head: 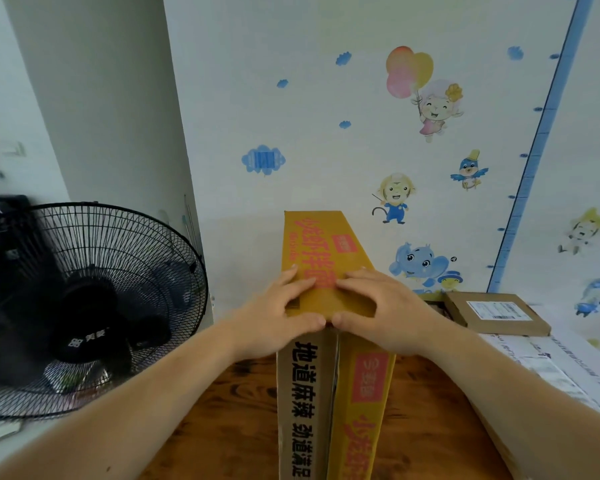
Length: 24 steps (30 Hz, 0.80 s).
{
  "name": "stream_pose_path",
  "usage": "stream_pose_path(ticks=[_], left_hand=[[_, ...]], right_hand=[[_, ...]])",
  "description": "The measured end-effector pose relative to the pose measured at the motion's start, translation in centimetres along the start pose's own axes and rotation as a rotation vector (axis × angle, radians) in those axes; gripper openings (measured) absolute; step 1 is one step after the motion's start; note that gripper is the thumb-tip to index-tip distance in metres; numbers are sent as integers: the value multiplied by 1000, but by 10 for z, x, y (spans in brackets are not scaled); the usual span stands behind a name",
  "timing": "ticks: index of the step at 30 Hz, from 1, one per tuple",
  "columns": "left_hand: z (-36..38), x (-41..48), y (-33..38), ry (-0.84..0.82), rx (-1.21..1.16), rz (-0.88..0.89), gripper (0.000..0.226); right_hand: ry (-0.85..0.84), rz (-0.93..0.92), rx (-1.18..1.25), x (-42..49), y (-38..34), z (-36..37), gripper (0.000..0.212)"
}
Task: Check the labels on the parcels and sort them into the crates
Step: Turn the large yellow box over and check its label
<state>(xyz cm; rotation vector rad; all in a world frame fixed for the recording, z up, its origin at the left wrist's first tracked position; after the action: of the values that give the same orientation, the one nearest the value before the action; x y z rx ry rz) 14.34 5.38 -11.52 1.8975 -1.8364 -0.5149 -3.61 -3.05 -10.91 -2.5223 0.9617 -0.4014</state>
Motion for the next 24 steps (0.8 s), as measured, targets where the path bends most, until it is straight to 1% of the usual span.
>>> stream_pose_path(ticks=[2, 6, 9, 12, 15, 17, 19, 22, 24], left_hand=[[1, -2, -5, 15, 9, 24, 79], [1, -1, -8, 123, -2, 31, 68], [-3, 0, -7, 198, -50, 45, 60], [-18, 2, 0, 252, -93, 48, 51], [-37, 5, 14, 326, -116, 44, 37], [-51, 8, 24, 383, -132, 65, 24], [-65, 11, 33, 428, -118, 87, 16], [-82, 22, 44, 481, -44, 105, 12], [-86, 32, 46, 526, 43, 124, 15]], right_hand=[[-12, -37, -21, -1, 2, -1, 88], [21, -74, -41, 1, 1, -1, 82], [107, -78, 14, 2, -4, -2, 76], [231, -85, 90, 4, -12, -13, 65], [353, -88, 195, 9, -21, -31, 52], [428, -83, 258, 14, -28, -45, 43], [481, -70, 288, 20, -34, -60, 43], [543, -83, 262, 32, -39, -75, 45], [565, -80, 226, 42, -40, -78, 45]])
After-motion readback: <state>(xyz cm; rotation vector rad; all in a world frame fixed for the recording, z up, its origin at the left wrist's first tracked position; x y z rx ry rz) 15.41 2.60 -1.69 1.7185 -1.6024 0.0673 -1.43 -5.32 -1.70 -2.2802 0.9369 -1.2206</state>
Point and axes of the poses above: each hand's wrist, its own x-axis towards the middle knuckle, its own z-axis out of the palm, y = z × x, the point moved 1 cm from there along x, towards the middle knuckle, and after that the axes turned 6 degrees about x, right-handed, at the moved point
